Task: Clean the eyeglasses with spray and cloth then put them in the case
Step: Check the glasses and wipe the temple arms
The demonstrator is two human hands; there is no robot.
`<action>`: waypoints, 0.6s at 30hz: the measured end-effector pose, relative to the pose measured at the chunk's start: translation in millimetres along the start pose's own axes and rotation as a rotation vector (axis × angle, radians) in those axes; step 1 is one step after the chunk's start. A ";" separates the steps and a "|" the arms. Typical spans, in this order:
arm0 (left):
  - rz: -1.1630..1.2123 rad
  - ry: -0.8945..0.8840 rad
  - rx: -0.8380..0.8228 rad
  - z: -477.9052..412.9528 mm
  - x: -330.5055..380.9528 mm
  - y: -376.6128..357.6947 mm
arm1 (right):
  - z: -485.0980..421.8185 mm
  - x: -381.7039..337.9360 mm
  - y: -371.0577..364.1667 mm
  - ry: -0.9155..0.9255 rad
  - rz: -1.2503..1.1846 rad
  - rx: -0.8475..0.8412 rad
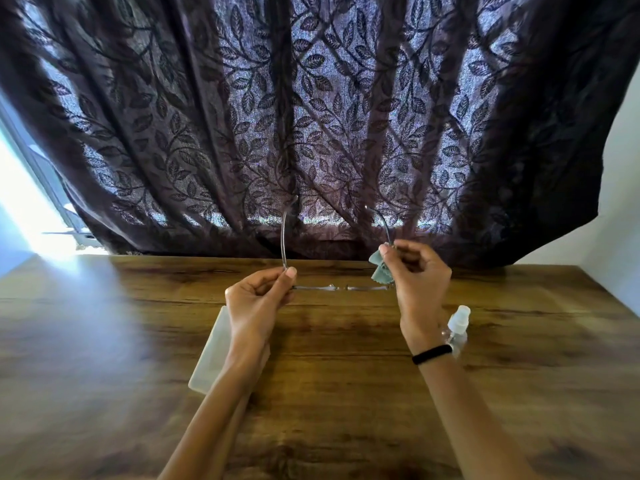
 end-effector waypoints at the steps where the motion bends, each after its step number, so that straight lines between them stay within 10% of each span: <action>1: 0.011 -0.004 0.004 0.0 0.1 0.5 | 3.4 1.5 0.6 -0.002 -0.012 0.011; 18: -0.220 -0.051 -0.331 5.4 17.3 -22.5 | -8.9 -12.5 3.1 0.054 0.045 -0.005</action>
Point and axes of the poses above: each hand's wrist, its own z-axis away from the middle knuckle, its own y-axis out of the back of the hand, x = y × z, the point moved 10 cm from there along -z, towards the middle knuckle, and after that the axes turned 3 degrees about z, right-handed, at the moved point
